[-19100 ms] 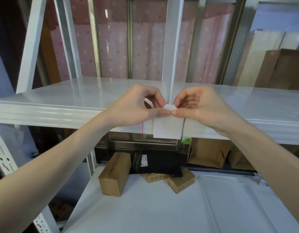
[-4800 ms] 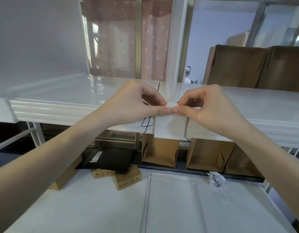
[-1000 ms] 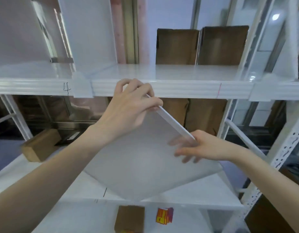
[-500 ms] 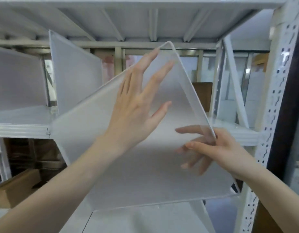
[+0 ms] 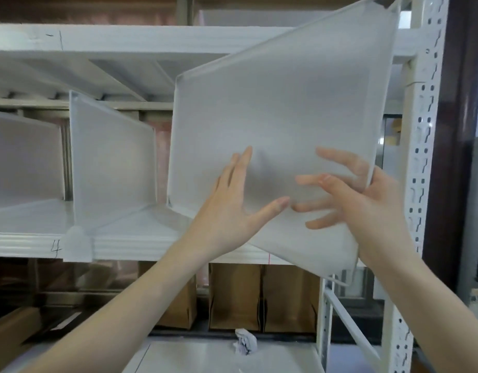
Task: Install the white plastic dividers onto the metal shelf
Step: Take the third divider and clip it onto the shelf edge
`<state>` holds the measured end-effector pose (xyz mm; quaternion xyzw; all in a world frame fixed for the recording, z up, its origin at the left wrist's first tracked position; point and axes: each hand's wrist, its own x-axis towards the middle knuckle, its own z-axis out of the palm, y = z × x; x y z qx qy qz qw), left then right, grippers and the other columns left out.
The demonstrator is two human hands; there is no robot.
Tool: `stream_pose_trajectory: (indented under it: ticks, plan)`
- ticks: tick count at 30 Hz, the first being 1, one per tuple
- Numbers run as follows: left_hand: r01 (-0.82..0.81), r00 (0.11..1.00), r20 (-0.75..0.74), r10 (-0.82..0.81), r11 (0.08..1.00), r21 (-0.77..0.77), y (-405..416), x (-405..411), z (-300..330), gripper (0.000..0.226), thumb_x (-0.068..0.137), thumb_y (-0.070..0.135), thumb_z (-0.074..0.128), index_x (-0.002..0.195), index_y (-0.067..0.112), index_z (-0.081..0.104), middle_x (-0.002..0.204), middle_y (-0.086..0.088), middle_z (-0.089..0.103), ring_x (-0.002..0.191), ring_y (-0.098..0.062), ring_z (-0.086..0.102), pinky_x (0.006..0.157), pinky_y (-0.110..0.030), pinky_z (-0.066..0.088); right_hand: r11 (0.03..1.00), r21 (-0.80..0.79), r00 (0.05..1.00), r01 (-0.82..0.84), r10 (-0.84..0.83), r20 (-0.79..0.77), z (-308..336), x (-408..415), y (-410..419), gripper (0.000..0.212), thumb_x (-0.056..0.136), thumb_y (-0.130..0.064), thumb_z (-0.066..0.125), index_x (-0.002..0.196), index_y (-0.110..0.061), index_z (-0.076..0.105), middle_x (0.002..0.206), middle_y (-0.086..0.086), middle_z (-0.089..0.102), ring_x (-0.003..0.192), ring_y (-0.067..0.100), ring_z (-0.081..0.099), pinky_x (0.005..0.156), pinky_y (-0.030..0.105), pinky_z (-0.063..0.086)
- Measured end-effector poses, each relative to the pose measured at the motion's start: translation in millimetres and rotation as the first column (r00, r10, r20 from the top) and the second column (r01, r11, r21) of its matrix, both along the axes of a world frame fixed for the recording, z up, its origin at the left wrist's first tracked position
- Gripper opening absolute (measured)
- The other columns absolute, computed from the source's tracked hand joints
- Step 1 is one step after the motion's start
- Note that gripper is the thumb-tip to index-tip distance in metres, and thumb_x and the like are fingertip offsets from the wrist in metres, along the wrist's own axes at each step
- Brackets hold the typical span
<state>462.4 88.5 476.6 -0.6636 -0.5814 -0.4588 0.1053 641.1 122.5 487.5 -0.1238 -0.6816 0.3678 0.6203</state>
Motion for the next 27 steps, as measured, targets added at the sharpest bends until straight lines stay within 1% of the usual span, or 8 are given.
stream_pose_trajectory:
  ticks: [8,12,15,18,20,22,24,27]
  plan:
    - [0.242,0.954,0.199,-0.227,0.968,-0.059,19,3,17,0.084,0.075,0.075,0.043,0.143,0.049,0.001,0.156,0.008,0.023,0.137,-0.007,0.032,0.105,-0.031,0.03,0.955,0.16,0.962,0.25,-0.263,0.067,-9,-41,21,0.035,0.091,-0.009,0.048,0.12,-0.026,0.057,0.094,0.004,0.071,0.069,0.017,0.071,0.053,0.037,0.06]
    - [0.237,0.96,0.175,-0.221,0.969,-0.074,35,-3,33,0.083,0.077,0.073,0.042,0.144,0.048,-0.001,0.146,0.002,0.042,0.124,-0.012,0.049,0.086,-0.026,0.036,0.903,0.257,0.928,0.343,-0.368,0.057,-13,-69,40,0.04,0.092,-0.011,0.048,0.091,-0.051,0.052,0.085,0.017,0.07,0.07,0.034,0.066,0.056,0.053,0.054]
    - [0.228,0.964,0.167,-0.206,0.966,-0.126,49,-6,42,0.09,0.076,0.073,0.044,0.145,0.045,-0.006,0.145,-0.001,0.044,0.115,-0.008,0.051,0.08,-0.023,0.032,0.853,0.309,0.886,0.421,-0.459,0.06,-15,-87,59,0.036,0.092,-0.011,0.045,0.096,-0.046,0.053,0.077,0.022,0.068,0.068,0.038,0.064,0.057,0.054,0.053]
    - [0.206,0.971,0.153,-0.182,0.966,-0.158,64,-10,51,0.096,0.075,0.074,0.044,0.147,0.036,-0.009,0.134,0.001,0.054,0.114,-0.018,0.054,0.077,-0.023,0.034,0.826,0.31,0.852,0.471,-0.517,0.085,-16,-102,79,0.028,0.091,-0.007,0.046,0.113,-0.018,0.058,0.074,0.016,0.07,0.065,0.026,0.065,0.063,0.045,0.056]
    - [0.175,0.981,0.113,-0.16,0.974,-0.145,74,-15,56,0.097,0.078,0.072,0.045,0.148,0.03,-0.008,0.088,0.019,0.058,0.093,-0.014,0.053,0.065,-0.02,0.037,0.799,0.321,0.817,0.508,-0.565,0.115,-17,-110,90,0.026,0.09,-0.006,0.046,0.111,-0.014,0.059,0.068,0.007,0.068,0.06,0.011,0.063,0.057,0.022,0.053]
    - [0.131,0.991,0.057,-0.125,0.983,-0.129,86,-20,60,0.096,0.081,0.067,0.047,0.148,0.024,-0.007,0.069,0.017,0.04,0.084,-0.012,0.047,0.063,-0.023,0.038,0.784,0.324,0.792,0.529,-0.594,0.143,-18,-116,98,0.019,0.089,-0.004,0.045,0.096,-0.015,0.06,0.058,-0.002,0.059,0.053,0.005,0.056,0.048,0.012,0.041]
    - [0.105,0.994,0.026,-0.102,0.984,-0.146,99,-24,62,0.092,0.085,0.059,0.047,0.149,0.02,-0.007,0.079,0.011,0.048,0.085,-0.018,0.051,0.066,-0.027,0.039,0.772,0.33,0.777,0.543,-0.611,0.151,-18,-119,105,0.03,0.087,0.0,0.046,0.073,-0.027,0.049,0.053,-0.007,0.052,0.052,0.0,0.054,0.047,0.011,0.037]
    - [0.096,0.995,0.028,-0.092,0.974,-0.207,115,-26,60,0.086,0.089,0.048,0.043,0.149,0.016,-0.011,0.105,-0.003,0.051,0.097,-0.026,0.051,0.074,-0.029,0.039,0.779,0.337,0.769,0.528,-0.608,0.199,-18,-120,114,0.039,0.084,0.002,0.046,0.064,-0.03,0.038,0.046,-0.012,0.047,0.05,-0.003,0.052,0.044,0.011,0.033]
